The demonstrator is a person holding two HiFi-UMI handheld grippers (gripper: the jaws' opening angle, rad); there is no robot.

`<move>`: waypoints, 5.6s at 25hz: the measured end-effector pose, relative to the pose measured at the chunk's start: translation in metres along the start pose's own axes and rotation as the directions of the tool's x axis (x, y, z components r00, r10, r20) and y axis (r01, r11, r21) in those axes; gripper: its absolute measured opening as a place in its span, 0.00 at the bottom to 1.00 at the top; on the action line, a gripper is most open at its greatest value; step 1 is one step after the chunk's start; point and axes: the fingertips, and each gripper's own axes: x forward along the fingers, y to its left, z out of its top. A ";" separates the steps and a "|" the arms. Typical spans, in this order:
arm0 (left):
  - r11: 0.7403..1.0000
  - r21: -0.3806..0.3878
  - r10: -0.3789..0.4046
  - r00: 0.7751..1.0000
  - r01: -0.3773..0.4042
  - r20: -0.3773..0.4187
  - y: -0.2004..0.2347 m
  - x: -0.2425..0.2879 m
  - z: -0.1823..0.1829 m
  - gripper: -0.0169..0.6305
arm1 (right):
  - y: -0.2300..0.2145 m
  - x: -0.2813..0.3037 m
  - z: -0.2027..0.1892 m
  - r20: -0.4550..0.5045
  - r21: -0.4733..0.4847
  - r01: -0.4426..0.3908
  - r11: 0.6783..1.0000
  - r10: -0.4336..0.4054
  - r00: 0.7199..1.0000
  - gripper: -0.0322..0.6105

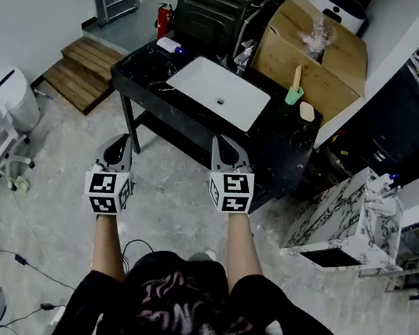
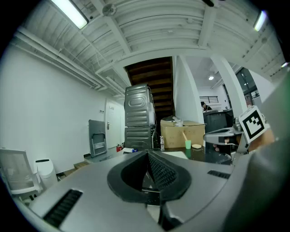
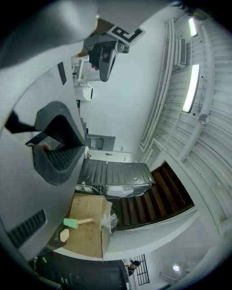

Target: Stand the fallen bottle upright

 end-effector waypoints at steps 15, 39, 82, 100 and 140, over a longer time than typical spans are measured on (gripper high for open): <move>1.000 -0.004 -0.023 0.999 0.023 -0.025 0.016 0.000 -0.010 0.05 | 0.021 0.013 -0.001 -0.008 -0.006 -0.035 0.999 0.034 0.999 0.07; 0.999 -0.046 -0.009 0.988 0.002 -0.156 0.109 0.192 -0.051 0.05 | -0.042 0.236 -0.024 -0.050 0.098 -0.044 0.994 0.049 0.998 0.07; 0.945 -0.025 -0.325 0.922 0.327 -0.209 0.221 0.562 -0.039 0.05 | -0.123 0.552 -0.045 -0.178 0.082 0.114 0.990 -0.098 0.979 0.07; 0.783 0.018 -0.599 0.762 0.622 -0.247 0.168 0.646 -0.043 0.05 | -0.167 0.542 -0.063 -0.215 0.153 0.404 0.902 -0.369 0.904 0.07; -0.283 0.425 -0.282 0.349 0.860 -0.894 0.114 0.694 -0.144 0.27 | -0.192 0.502 -0.102 -0.283 0.212 0.572 0.793 -0.510 0.812 0.07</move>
